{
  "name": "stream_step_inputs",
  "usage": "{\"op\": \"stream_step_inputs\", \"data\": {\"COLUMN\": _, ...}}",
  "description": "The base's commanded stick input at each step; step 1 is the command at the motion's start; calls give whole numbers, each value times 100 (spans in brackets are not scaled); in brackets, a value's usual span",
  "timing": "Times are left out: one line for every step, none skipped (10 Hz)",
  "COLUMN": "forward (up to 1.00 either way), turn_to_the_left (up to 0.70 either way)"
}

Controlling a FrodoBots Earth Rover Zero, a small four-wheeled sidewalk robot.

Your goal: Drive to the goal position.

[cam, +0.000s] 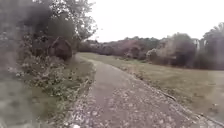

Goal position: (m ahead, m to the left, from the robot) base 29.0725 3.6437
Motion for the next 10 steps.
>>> {"op": "stream_step_inputs", "data": {"forward": 100, "turn_to_the_left": 0}}
{"op": "stream_step_inputs", "data": {"forward": 100, "turn_to_the_left": 0}}
{"op": "stream_step_inputs", "data": {"forward": 100, "turn_to_the_left": 0}}
{"op": "stream_step_inputs", "data": {"forward": 100, "turn_to_the_left": 0}}
{"op": "stream_step_inputs", "data": {"forward": 100, "turn_to_the_left": 0}}
{"op": "stream_step_inputs", "data": {"forward": 100, "turn_to_the_left": 0}}
{"op": "stream_step_inputs", "data": {"forward": 100, "turn_to_the_left": 0}}
{"op": "stream_step_inputs", "data": {"forward": 100, "turn_to_the_left": 0}}
{"op": "stream_step_inputs", "data": {"forward": 100, "turn_to_the_left": 0}}
{"op": "stream_step_inputs", "data": {"forward": 100, "turn_to_the_left": 0}}
